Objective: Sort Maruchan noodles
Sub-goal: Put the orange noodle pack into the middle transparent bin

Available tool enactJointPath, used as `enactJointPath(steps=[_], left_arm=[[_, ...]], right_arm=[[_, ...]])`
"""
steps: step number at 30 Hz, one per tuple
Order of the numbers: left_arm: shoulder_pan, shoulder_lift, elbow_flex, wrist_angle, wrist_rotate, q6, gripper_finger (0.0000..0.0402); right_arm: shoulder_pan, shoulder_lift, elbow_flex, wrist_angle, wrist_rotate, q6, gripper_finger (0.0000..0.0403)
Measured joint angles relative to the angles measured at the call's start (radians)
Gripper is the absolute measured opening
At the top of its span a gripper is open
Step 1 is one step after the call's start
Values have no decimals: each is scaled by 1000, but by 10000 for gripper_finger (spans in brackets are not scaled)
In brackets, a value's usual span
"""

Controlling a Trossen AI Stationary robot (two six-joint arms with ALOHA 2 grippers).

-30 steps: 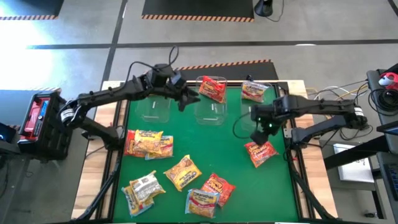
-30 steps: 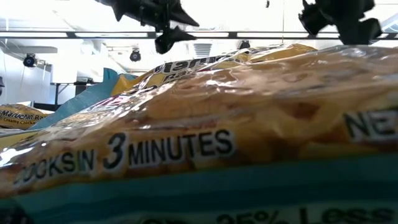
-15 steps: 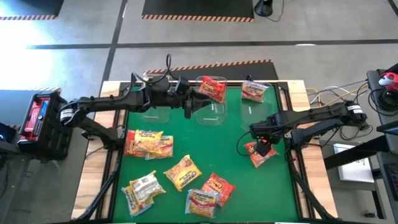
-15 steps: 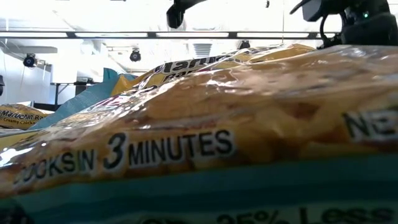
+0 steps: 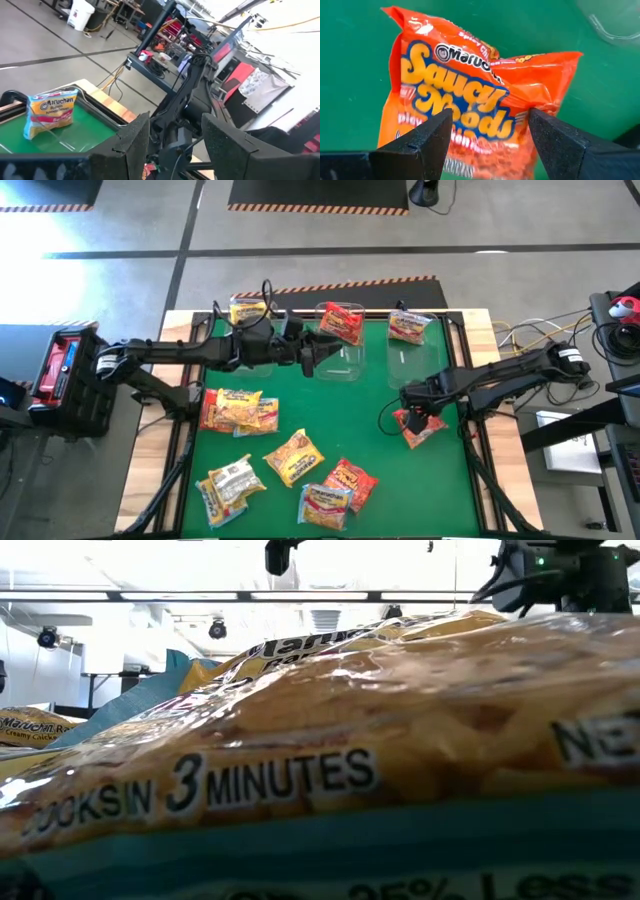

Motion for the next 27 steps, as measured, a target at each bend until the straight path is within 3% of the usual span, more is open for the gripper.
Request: enactJointPath(steps=[8, 16, 21, 27], left_arm=[[-11, 0, 0, 0, -16, -1, 165], [-13, 0, 0, 2, -25, 1, 165], [-30, 0, 0, -18, -24, -30, 165], [-80, 48, 0, -49, -24, -79, 165]], right_arm=[[34, 0, -50, 247, 44, -55, 249], [36, 0, -50, 550, 115, -300, 249], [36, -1, 14, 524, 77, -255, 249], [75, -1, 60, 400, -105, -51, 249]])
